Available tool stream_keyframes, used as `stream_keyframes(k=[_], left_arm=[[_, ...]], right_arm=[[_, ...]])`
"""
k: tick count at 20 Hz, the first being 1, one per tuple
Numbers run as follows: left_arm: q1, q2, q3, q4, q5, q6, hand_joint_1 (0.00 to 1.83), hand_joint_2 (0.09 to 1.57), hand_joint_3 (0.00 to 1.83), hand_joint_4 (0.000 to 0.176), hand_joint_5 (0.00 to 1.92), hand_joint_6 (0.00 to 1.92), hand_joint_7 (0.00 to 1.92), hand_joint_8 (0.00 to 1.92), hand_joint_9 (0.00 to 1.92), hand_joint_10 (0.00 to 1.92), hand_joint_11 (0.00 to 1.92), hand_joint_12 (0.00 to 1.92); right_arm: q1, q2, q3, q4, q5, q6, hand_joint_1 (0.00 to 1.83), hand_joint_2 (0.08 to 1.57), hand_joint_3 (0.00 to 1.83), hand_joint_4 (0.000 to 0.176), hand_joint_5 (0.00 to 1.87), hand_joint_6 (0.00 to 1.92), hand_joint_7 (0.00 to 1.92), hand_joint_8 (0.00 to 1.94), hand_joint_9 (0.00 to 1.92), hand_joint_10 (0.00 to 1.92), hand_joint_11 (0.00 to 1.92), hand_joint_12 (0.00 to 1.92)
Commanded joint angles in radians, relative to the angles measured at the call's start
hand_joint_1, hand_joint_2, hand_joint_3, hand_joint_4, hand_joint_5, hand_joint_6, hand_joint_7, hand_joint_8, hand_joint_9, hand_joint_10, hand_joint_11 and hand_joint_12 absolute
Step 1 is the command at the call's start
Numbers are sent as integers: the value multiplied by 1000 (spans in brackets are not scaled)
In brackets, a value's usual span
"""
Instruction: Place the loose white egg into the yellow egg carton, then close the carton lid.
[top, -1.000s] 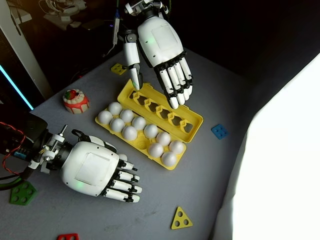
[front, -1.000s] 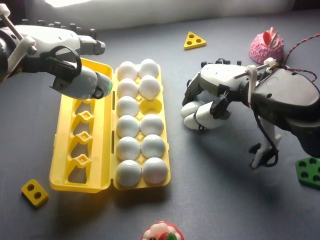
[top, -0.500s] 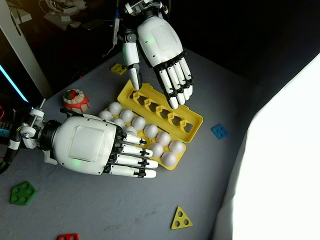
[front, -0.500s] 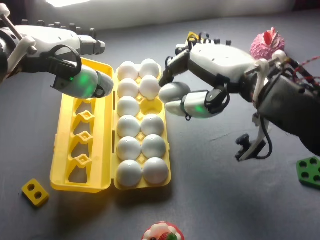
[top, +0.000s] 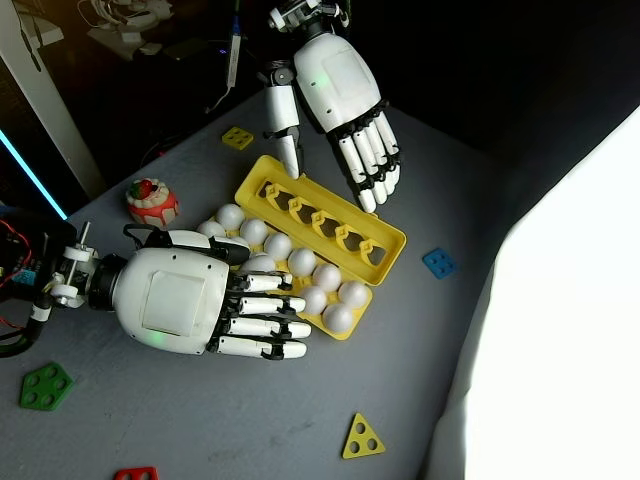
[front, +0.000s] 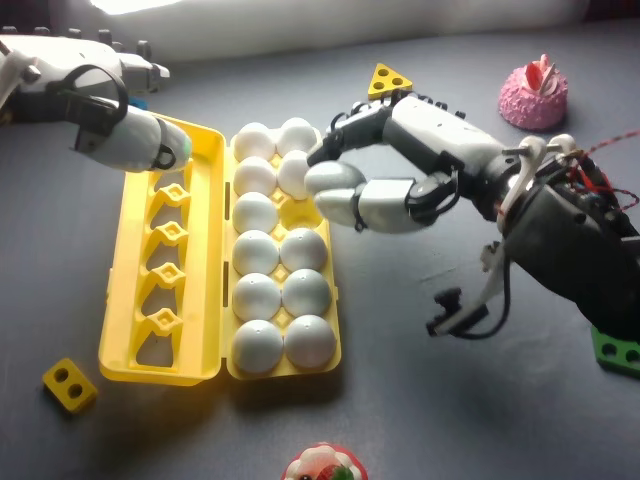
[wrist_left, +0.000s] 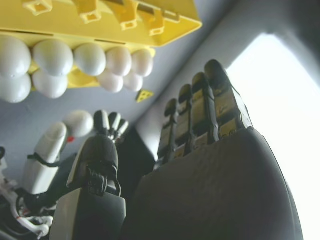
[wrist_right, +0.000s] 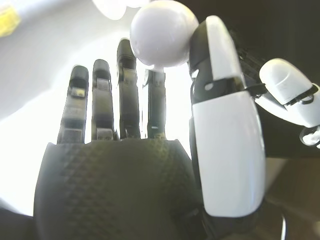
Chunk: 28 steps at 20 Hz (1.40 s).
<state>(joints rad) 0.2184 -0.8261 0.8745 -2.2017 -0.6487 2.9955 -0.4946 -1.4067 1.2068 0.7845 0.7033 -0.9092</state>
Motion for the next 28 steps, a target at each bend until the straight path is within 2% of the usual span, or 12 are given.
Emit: stream_keyframes(k=[1, 5, 6, 13, 17, 20, 23, 24, 25, 26, 27, 28], left_arm=[[-14, 8, 8, 45, 34, 2, 156, 1392, 3, 17, 60, 2, 75, 3, 65, 9, 0, 259], [-14, 20, 23, 47, 36, 3, 169, 1386, 1, 14, 72, 2, 90, 3, 92, 8, 0, 413], [-14, 23, 25, 47, 36, 3, 208, 1377, 0, 10, 91, 8, 104, 6, 104, 11, 0, 441], [-14, 32, 28, 47, 32, 3, 162, 1388, 2, 9, 91, 2, 128, 5, 116, 8, 0, 473], [-14, 32, 27, 47, 31, 3, 190, 1387, 0, 17, 61, 1, 93, 3, 80, 3, 0, 314], [-16, 32, 26, 47, 29, 3, 180, 1386, 1, 13, 84, 5, 105, 1, 97, 4, 0, 406], [-16, 32, 24, 47, 28, 3, 178, 1387, 2, 12, 78, 1, 98, 0, 98, 4, 0, 402], [-17, 32, 23, 47, 27, 3, 168, 1388, 2, 10, 80, 2, 96, 0, 96, 3, 0, 408], [-18, 32, 22, 47, 26, 3, 168, 1388, 2, 10, 80, 2, 96, 0, 96, 3, 0, 408], [-18, 32, 22, 46, 26, 3, 143, 1391, 3, 10, 64, 0, 79, 0, 80, 1, 0, 394], [-20, 32, 22, 45, 26, 3, 189, 1384, 0, 5, 80, 7, 98, 7, 98, 7, 0, 409], [-21, 32, 22, 45, 24, 3, 186, 1385, 0, 6, 80, 6, 103, 6, 101, 8, 0, 423]], right_arm=[[8, -9, 11, -45, 103, 20, 1093, 1155, 0, 0, 913, 1114, 553, 3, 206, 4, 0, 298], [6, -54, 47, -48, 94, 26, 1097, 1154, 0, 0, 912, 1116, 557, 3, 198, 5, 0, 321], [6, -60, 47, -48, 94, 30, 1076, 1174, 2, 0, 872, 1177, 520, 1, 163, 4, 0, 212], [-1, -92, 71, -48, 102, 30, 1084, 1176, 1, 0, 869, 1181, 527, 2, 179, 3, 0, 264], [-2, -122, 103, -48, 117, 33, 1090, 1174, 0, 0, 874, 1174, 548, 2, 187, 2, 0, 291], [-2, -137, 118, -48, 129, 42, 1035, 1189, 2, 0, 843, 1207, 480, 1, 170, 0, 0, 140], [0, -159, 149, -49, 140, 45, 1019, 1188, 0, 18, 842, 1199, 463, 0, 178, 3, 0, 87], [-2, -162, 156, -48, 140, 48, 987, 1196, 4, 70, 816, 1235, 447, 4, 195, 4, 0, 154], [-4, -162, 156, -49, 139, 50, 987, 1196, 4, 70, 816, 1235, 447, 4, 195, 4, 0, 154], [-5, -164, 156, -49, 138, 51, 973, 1189, 1, 112, 823, 1223, 449, 3, 220, 9, 0, 301], [-7, -165, 156, -49, 138, 51, 906, 1138, 0, 0, 692, 710, 412, 1, 216, 5, 0, 398], [-7, -165, 156, -49, 138, 51, 868, 1124, 0, 0, 720, 466, 415, 1, 229, 6, 0, 484]])
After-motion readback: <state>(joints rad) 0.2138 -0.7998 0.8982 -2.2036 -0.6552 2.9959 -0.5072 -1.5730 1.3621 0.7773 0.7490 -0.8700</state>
